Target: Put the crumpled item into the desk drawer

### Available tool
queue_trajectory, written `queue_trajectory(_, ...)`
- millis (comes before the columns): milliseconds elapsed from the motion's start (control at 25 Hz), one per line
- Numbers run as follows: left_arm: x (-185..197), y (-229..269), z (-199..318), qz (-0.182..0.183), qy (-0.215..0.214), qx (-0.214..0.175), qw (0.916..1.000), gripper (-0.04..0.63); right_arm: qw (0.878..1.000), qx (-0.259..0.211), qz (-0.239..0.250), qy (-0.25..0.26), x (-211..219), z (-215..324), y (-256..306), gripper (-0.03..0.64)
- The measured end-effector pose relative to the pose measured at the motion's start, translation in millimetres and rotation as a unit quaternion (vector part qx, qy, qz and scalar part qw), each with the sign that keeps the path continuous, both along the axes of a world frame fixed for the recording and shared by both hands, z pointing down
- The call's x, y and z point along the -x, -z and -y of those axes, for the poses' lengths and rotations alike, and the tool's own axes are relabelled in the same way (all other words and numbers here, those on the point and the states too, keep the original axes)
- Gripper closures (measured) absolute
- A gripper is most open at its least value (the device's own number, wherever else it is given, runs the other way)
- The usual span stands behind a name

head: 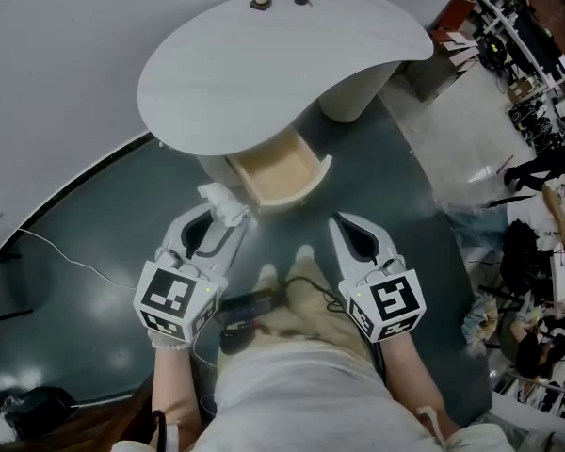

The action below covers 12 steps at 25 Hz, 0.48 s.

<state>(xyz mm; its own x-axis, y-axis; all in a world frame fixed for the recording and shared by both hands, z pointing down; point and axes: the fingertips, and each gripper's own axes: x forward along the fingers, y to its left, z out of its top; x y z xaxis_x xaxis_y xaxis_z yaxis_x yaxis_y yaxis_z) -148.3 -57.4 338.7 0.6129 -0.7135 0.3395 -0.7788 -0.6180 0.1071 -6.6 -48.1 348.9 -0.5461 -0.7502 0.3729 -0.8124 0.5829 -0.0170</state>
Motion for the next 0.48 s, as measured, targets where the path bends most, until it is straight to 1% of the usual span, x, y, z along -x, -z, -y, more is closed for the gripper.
queue_trajectory(120,2.2,-0.3,3.4,0.008,0.002,-0.001,1.0000,0.454,1.000,0.001,0.003,0.004,1.1,5.7,0.6,0.612)
queue_trajectory(240,7.1,-0.9,7.3,0.013,0.015,0.000,0.9998,0.454,1.000,-0.002,0.007,0.010,0.2,10.2,-0.4,0.612)
queue_trajectory(480,6.2,1.1,17.6,0.013,0.029,0.000,0.9995,0.454,1.000,0.007,0.009,0.019,-3.6,20.3,-3.7,0.612)
